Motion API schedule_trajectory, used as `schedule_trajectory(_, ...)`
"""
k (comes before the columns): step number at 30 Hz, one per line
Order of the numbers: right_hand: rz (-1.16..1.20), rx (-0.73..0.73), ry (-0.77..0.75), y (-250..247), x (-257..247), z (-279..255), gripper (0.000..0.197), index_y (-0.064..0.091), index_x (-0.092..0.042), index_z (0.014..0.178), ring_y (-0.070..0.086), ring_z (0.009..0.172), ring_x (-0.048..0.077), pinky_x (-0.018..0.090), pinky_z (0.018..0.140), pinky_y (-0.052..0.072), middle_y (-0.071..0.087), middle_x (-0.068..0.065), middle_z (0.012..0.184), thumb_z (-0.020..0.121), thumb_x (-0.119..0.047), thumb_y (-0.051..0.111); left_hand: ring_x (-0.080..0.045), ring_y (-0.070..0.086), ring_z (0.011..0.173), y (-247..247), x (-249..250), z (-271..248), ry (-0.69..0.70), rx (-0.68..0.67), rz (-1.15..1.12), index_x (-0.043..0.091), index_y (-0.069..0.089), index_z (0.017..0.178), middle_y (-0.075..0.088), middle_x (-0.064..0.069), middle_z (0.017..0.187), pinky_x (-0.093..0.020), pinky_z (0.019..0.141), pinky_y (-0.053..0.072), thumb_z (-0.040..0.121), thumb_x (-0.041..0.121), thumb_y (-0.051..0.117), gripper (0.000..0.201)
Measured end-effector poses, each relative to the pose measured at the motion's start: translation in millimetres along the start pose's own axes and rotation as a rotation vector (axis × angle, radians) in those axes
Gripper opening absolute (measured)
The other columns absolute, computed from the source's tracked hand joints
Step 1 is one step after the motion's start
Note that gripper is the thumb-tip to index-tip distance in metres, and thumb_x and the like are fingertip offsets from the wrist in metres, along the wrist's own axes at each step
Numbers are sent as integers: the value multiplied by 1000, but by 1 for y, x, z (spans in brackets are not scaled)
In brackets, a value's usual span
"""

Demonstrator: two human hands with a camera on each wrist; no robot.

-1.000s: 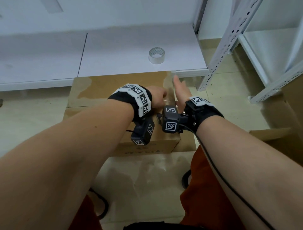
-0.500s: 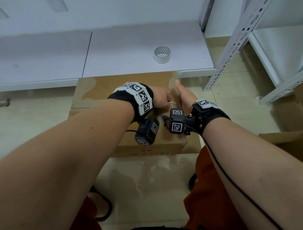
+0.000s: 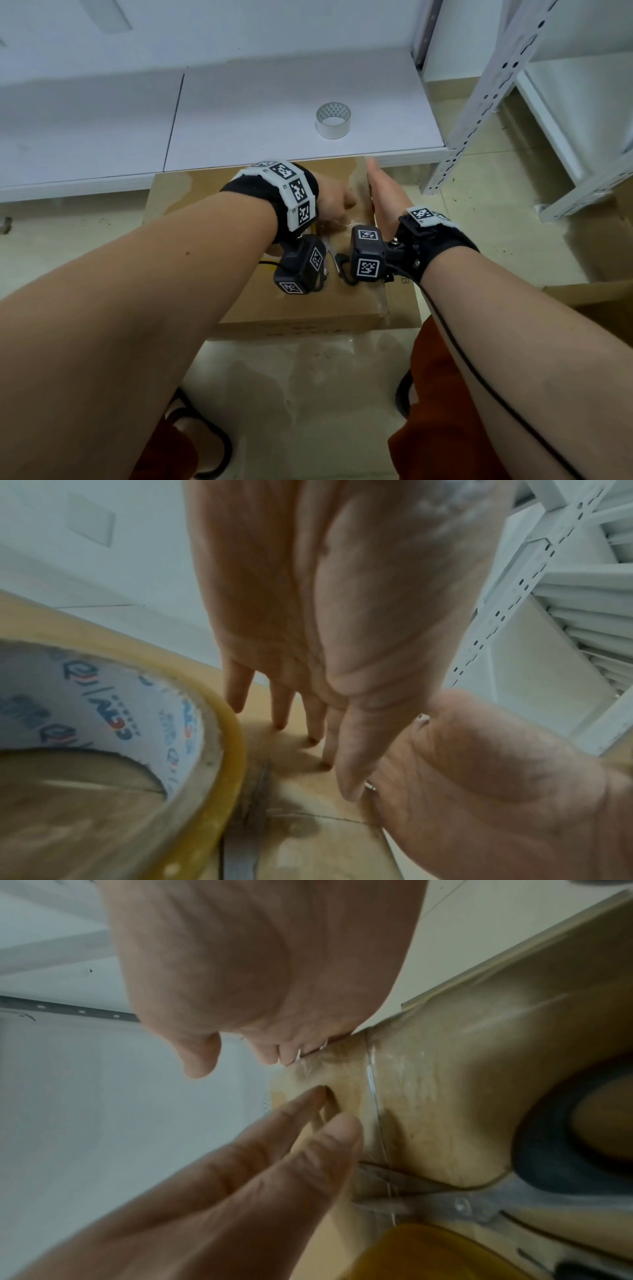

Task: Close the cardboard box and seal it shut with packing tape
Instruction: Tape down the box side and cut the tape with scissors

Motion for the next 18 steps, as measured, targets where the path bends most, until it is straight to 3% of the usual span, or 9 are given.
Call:
schedule_trajectory(2, -12, -27, 40, -1, 1, -3, 119, 49, -26, 137, 57, 119, 26, 49, 105, 40, 53, 6, 139, 39, -94, 58, -23, 25, 144, -2, -4, 3, -12, -6, -16, 16, 26, 152, 23, -5, 159, -37, 117, 22, 101, 29, 47, 56)
schedule_trajectory(4, -7, -55, 74, 5, -1, -17, 98, 51, -21, 135, 63, 110, 29, 50, 100, 46, 60, 11, 130, 60, -86, 55, -22, 26, 143, -4, -8, 6, -32, -14, -43, 19, 24, 152, 23, -2, 159, -37, 117, 22, 100, 31, 49, 59)
schedule_trajectory(6, 10, -46, 101, 9, -4, -31, 76, 53, -17, 131, 67, 103, 32, 51, 95, 50, 64, 15, 122, 79, -73, 46, -23, 39, 136, -3, -10, 10, -45, -52, -95, 18, 23, 152, 23, -2, 159, -37, 113, 31, 98, 29, 52, 62)
schedule_trajectory(8, 36, -62, 112, 8, -2, -31, 66, 58, -16, 126, 67, 103, 33, 51, 95, 50, 66, 16, 118, 88, -67, 40, -25, 53, 124, -4, -9, 12, -48, -86, -140, 16, 21, 153, 23, -5, 159, -37, 106, 41, 97, 25, 56, 66)
schedule_trajectory(10, 74, -115, 93, 10, -7, -35, 61, 60, -17, 122, 65, 105, 31, 49, 99, 46, 66, 15, 118, 92, -64, 35, -27, 44, 133, -7, -9, 13, -54, -77, -123, 14, 20, 153, 12, -5, 161, -41, 110, 37, 97, 27, 55, 67)
schedule_trajectory(12, 50, -47, 42, 7, -18, -37, 49, 50, -27, 125, 57, 112, 25, 42, 105, 39, 58, 11, 126, 94, -62, 33, -26, 33, 141, -9, -12, 15, -48, -51, -96, 14, 18, 154, 5, -2, 162, -41, 115, 29, 98, 27, 53, 67)
schedule_trajectory(14, 48, 65, -52, 0, -27, -34, 67, 30, -23, 147, 37, 135, 23, 42, 113, 28, 36, 6, 150, 94, -62, 34, -24, 29, 143, -7, -16, 19, -42, -63, -103, 16, 17, 154, 5, 0, 162, -39, 117, 26, 99, 27, 51, 65)
schedule_trajectory(16, 70, 19, -90, 5, -32, -28, 78, 22, -24, 151, 26, 143, 20, 43, 116, 22, 24, 1, 157, 88, -67, 39, -21, 20, 146, -7, -20, 20, -40, -80, -117, 19, 19, 153, 7, 2, 162, -37, 118, 20, 100, 27, 49, 62)
schedule_trajectory(18, 125, -73, -26, 11, -25, -22, 79, 38, -20, 145, 46, 132, 25, 47, 111, 34, 45, 7, 146, 83, -69, 46, -19, 10, 148, -9, -22, 21, -39, -69, -93, 20, 21, 153, 7, 2, 162, -35, 118, 12, 101, 29, 47, 60)
Point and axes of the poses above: each hand's wrist, its own z-axis towards the middle knuckle, its own y-axis out of the palm, x = y × z, the point moved 6 cm from there along z, towards the middle knuckle
